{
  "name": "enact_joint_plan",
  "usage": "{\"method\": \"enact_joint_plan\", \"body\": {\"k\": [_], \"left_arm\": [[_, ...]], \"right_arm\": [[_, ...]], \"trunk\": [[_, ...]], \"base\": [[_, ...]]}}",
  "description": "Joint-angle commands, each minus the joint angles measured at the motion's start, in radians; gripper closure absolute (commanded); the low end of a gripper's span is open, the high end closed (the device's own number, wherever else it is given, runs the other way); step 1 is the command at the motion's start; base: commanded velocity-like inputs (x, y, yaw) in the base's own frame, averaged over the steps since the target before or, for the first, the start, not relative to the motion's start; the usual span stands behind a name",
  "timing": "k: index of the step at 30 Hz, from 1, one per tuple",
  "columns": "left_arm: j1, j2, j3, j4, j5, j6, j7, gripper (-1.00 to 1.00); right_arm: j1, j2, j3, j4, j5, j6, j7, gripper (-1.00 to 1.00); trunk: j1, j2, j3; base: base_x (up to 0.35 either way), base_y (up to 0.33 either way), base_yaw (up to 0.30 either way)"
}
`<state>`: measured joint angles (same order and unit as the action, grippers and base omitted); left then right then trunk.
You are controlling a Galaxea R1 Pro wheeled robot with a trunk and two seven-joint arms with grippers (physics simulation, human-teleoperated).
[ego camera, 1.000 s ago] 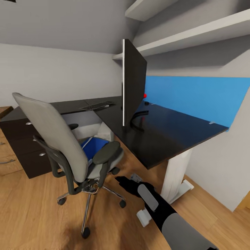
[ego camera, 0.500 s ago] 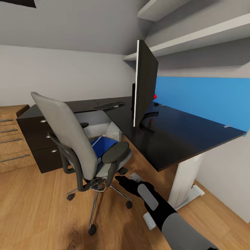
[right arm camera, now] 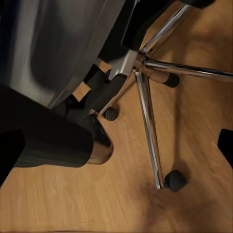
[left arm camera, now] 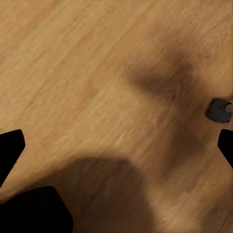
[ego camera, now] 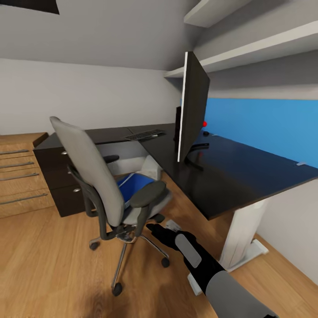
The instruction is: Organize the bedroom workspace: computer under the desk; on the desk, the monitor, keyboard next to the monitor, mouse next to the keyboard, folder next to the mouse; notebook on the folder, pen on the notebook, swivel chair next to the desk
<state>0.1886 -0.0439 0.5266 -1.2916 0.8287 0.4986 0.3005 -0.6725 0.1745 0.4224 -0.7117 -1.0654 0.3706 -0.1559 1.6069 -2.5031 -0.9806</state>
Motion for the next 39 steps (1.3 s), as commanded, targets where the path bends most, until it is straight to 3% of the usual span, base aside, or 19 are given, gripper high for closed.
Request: {"method": "enact_joint_plan", "body": {"k": [1, 13, 26, 39], "left_arm": [[0.000, -0.001, 0.001, -0.001, 0.010, 0.004, 0.008, -1.00], [0.000, -0.001, 0.000, 0.008, 0.010, 0.003, 0.008, -1.00], [0.000, -0.001, -0.003, 0.014, 0.010, 0.002, 0.009, -1.00], [0.000, 0.001, -0.004, 0.024, 0.010, 0.002, 0.008, -1.00]], "right_arm": [[0.000, 0.000, 0.002, -0.002, -0.010, 0.001, -0.008, -1.00], [0.001, 0.000, 0.009, -0.002, -0.011, 0.003, 0.000, -1.00], [0.011, 0.000, -0.004, -0.001, -0.010, -0.004, 0.068, -1.00], [0.042, -0.006, -0.106, 0.001, -0.026, -0.012, 0.149, -1.00]], "trunk": [[0.000, 0.000, 0.000], [0.000, 0.000, 0.001], [0.000, 0.000, 0.001], [0.000, 0.000, 0.001]], "base": [[0.000, 0.000, 0.201], [0.000, 0.000, 0.048], [0.000, 0.000, 0.002], [0.000, 0.000, 0.000]]}}
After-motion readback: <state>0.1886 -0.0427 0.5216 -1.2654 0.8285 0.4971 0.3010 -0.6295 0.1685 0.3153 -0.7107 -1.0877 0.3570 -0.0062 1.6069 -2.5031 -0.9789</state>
